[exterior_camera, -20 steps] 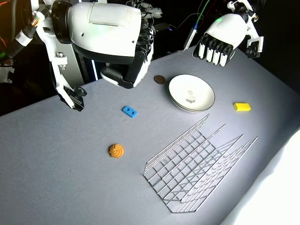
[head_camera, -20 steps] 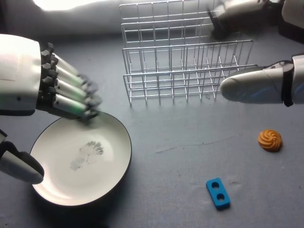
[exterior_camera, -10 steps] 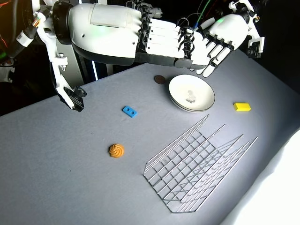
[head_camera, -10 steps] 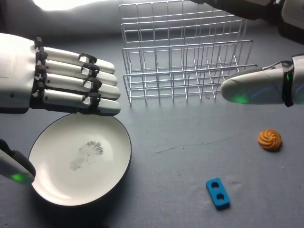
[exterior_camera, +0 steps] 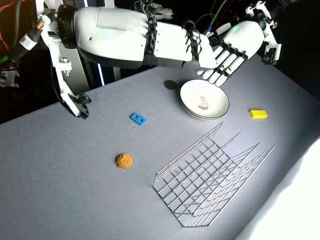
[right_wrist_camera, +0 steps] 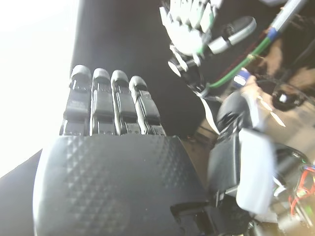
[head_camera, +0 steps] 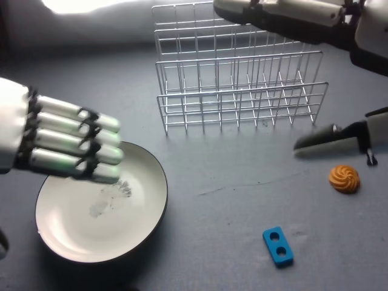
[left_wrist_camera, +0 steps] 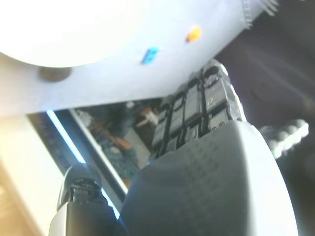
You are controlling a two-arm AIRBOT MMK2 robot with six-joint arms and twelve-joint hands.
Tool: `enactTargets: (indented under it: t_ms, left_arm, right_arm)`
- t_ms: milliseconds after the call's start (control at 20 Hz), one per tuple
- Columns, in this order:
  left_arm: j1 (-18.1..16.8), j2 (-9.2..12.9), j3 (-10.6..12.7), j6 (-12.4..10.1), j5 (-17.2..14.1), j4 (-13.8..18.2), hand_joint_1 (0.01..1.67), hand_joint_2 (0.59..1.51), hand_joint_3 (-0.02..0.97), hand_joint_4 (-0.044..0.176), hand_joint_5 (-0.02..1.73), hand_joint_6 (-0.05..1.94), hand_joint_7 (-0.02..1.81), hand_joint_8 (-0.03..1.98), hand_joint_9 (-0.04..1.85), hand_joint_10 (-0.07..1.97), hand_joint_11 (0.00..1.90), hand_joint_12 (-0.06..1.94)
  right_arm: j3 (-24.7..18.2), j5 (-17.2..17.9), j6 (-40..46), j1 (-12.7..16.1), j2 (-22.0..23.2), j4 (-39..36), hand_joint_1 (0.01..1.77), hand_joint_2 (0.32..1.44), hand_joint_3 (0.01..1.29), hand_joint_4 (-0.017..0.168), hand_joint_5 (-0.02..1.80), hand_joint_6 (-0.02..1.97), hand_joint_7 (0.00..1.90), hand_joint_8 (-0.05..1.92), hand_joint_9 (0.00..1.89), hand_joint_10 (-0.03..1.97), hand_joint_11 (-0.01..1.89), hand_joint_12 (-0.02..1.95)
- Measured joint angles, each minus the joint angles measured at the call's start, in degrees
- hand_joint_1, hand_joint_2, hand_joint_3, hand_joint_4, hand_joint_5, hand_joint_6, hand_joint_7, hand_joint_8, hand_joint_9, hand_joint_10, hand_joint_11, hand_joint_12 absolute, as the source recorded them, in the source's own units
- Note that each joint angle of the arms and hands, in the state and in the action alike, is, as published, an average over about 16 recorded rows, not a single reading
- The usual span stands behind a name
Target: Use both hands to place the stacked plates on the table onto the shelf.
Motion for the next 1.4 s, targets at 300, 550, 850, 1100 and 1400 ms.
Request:
enactTargets:
  t_ms: [300, 550, 850, 1100, 1400]
  left_arm:
    - [6.88, -0.86, 2.39, 4.05, -1.45, -0.87, 0.02, 1.084, 0.012, -0.004, 0.02, -0.02, 0.01, -0.01, 0.02, 0.00, 0.02, -0.01]
    - [12.13, -1.99, 3.75, 7.24, -1.22, -2.37, 0.02, 1.087, 0.012, -0.004, 0.02, -0.02, 0.01, -0.01, 0.02, 0.00, 0.02, -0.01]
    - [16.75, -3.78, 5.73, 9.11, 0.60, -3.69, 0.02, 1.091, 0.012, -0.004, 0.02, -0.02, 0.01, -0.01, 0.02, 0.01, 0.02, -0.01]
    - [18.88, -5.20, 7.93, 9.57, 2.30, -4.51, 0.02, 1.095, 0.012, -0.004, 0.02, -0.02, 0.02, -0.01, 0.02, 0.01, 0.02, -0.01]
    - [20.23, -6.18, 10.19, 9.64, 3.40, -4.99, 0.02, 1.100, 0.012, -0.004, 0.02, -0.02, 0.02, -0.01, 0.02, 0.00, 0.02, -0.01]
  right_arm:
    - [0.45, -3.15, 0.93, 1.74, -3.05, -1.15, 0.93, 0.96, 0.03, -0.002, 0.02, 0.02, 0.02, 0.01, 0.01, 0.01, 0.02, 0.06]
    - [1.50, -7.23, 0.85, 4.00, -6.44, -1.56, 1.15, 0.95, 0.03, -0.002, 0.02, 0.02, 0.02, 0.01, 0.01, 0.01, 0.02, 0.17]
    - [2.84, -9.60, 0.50, 4.75, -10.03, -2.36, 1.18, 0.97, 0.02, -0.002, 0.02, 0.02, 0.02, 0.01, 0.02, 0.01, 0.02, 0.31]
    - [3.60, -10.39, -0.44, 3.31, -12.01, -3.06, 1.18, 0.99, 0.02, -0.002, 0.02, 0.02, 0.02, 0.01, 0.02, 0.01, 0.01, 0.35]
    - [3.83, -10.69, -1.97, 0.89, -13.18, -3.39, 1.17, 1.02, 0.02, -0.002, 0.02, 0.02, 0.02, 0.01, 0.02, 0.01, 0.01, 0.35]
